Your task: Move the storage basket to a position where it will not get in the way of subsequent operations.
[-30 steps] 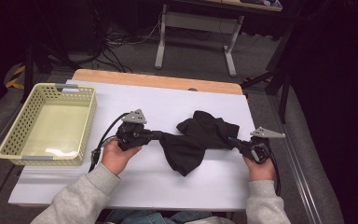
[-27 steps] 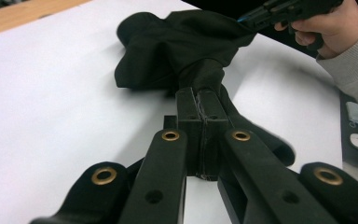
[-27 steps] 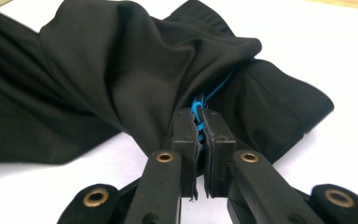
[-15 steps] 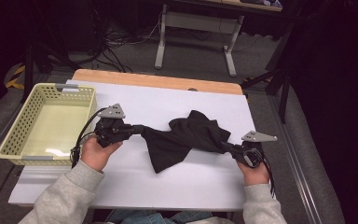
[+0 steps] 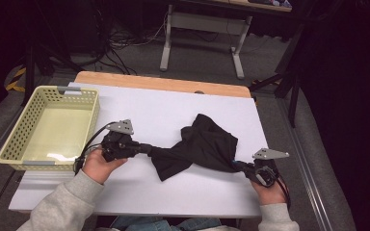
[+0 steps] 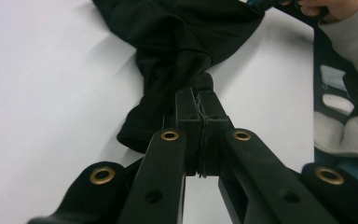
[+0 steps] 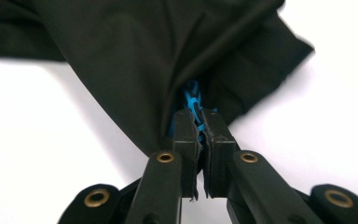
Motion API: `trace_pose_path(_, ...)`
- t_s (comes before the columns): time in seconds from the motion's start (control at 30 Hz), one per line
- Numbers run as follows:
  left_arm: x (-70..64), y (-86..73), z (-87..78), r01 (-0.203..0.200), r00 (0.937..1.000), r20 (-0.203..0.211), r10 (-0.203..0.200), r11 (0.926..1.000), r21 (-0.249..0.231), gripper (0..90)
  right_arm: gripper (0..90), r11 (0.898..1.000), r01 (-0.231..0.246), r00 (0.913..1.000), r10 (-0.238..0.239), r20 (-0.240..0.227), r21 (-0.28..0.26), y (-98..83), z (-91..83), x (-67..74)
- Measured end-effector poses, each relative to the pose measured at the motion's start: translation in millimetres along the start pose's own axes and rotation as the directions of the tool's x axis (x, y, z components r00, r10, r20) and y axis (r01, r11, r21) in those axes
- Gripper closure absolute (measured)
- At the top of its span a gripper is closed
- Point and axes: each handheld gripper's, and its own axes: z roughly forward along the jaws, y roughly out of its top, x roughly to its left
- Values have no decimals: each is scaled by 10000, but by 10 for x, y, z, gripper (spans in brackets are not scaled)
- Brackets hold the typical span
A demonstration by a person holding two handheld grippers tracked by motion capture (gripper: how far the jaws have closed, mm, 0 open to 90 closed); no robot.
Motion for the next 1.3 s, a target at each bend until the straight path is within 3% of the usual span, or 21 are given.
trace_pose_path(0.2,-55,-10,168,-121,9971,758,86,9989,455,890,864,9979,-139,9991,114,403,632,-101,-47,-38)
trace_pose_path(0.33,-99,-15,263,-248,9946,1020,174,9972,709,887,864,9941,-369,9963,286,811,1020,-156,-105,-85)
trace_pose_path(0.47,-125,-28,344,-239,9930,1177,135,9959,873,881,864,9927,-684,9920,570,1129,998,-202,-161,-162)
trace_pose_path(0.6,-100,-21,354,-109,9938,1109,30,9975,703,727,827,9933,-720,9924,623,1056,905,-197,-163,-200)
trace_pose_path(0.67,-59,-15,345,64,9961,877,-112,9985,540,605,748,9962,-511,9910,418,1270,709,-181,-161,-213)
trace_pose_path(0.8,12,26,330,278,9992,289,-287,9991,314,494,597,9980,-626,9829,624,1730,-47,-104,-203,-249)
trace_pose_path(0.9,49,74,374,275,9996,96,-277,9994,188,434,507,9953,-672,9849,774,1550,-702,13,-215,-243)
trace_pose_path(1.07,114,138,575,344,9994,47,-347,9977,580,387,381,9877,-648,9925,786,934,-1422,249,-101,-209)
trace_pose_path(1.2,196,154,778,562,9982,135,-577,9939,944,391,379,9898,-783,9921,891,881,-1189,368,90,-213)
trace_pose_path(1.3,233,132,887,751,9967,212,-782,9896,1225,424,498,9912,-863,9912,956,913,-1007,405,201,-237)
